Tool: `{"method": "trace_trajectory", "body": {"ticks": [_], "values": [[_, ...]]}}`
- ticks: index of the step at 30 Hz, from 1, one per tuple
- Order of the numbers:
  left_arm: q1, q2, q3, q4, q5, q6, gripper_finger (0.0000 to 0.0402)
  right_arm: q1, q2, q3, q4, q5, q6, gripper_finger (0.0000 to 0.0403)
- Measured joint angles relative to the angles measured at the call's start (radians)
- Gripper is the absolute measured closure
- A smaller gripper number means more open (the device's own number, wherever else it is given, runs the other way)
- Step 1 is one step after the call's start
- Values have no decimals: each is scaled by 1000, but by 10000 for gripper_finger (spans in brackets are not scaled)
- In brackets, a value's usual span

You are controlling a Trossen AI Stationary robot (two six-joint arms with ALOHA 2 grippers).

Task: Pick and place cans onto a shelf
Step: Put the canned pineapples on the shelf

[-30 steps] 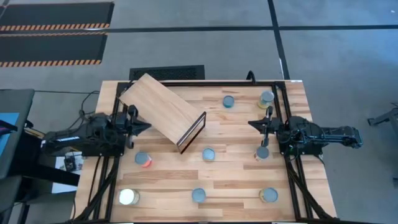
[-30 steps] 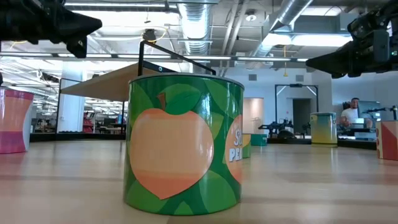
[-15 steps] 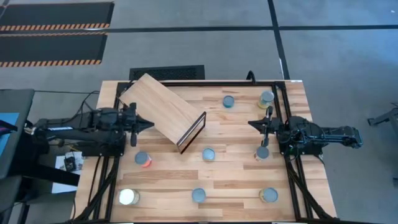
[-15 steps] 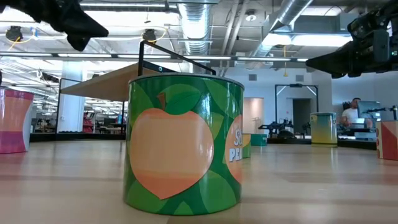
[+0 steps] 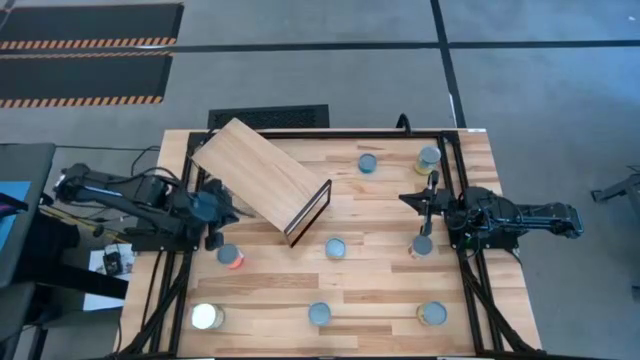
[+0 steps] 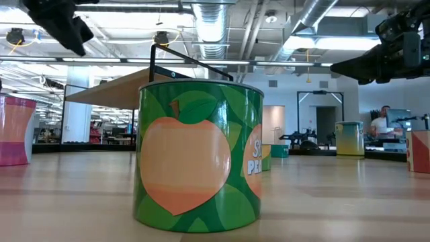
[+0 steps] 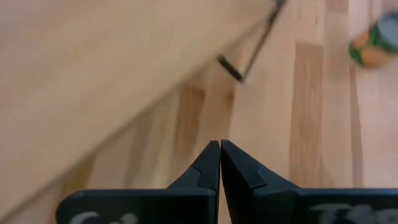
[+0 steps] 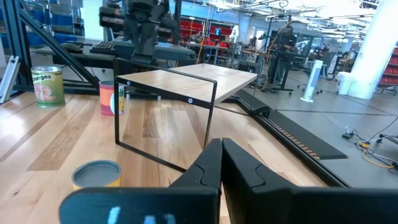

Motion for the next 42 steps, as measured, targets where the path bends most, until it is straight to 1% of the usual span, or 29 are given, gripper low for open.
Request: {"method": "trace_trajectory", "body": {"ticks": [4, 7, 14, 17, 19, 21, 25, 29, 31, 33, 37, 39, 42], "values": [[-103, 73, 26, -30, -4, -80, 401, 0, 0, 0, 0, 0, 0, 376], [-179, 136, 40, -35, 13, -133, 401, 0, 0, 0, 0, 0, 0, 376], [-341, 327, 128, -126, 35, -285, 401, 0, 0, 0, 0, 0, 0, 374], [-403, 406, 155, -125, 40, -364, 401, 0, 0, 0, 0, 0, 0, 375], [-438, 457, 159, -127, 40, -425, 396, 0, 0, 0, 0, 0, 0, 376], [-464, 505, 160, -128, 41, -480, 383, 0, 0, 0, 0, 0, 0, 375], [-482, 568, 160, -129, 29, -549, 333, 0, 0, 0, 0, 0, 0, 376], [-482, 592, 160, -133, 0, -564, 277, 0, 0, 0, 0, 0, 0, 376], [-477, 602, 160, -155, -24, -575, 256, 0, 0, 0, 0, 0, 0, 376], [-477, 609, 160, -190, -28, -593, 243, 0, 0, 0, 0, 0, 0, 376], [-476, 617, 154, -198, -48, -608, 241, 0, 0, 0, 0, 0, 0, 376], [-475, 617, 136, -186, -50, -614, 252, 0, 0, 0, 0, 0, 0, 376], [-475, 616, 107, -159, -44, -614, 279, 0, 0, 0, 0, 0, 0, 376]]}}
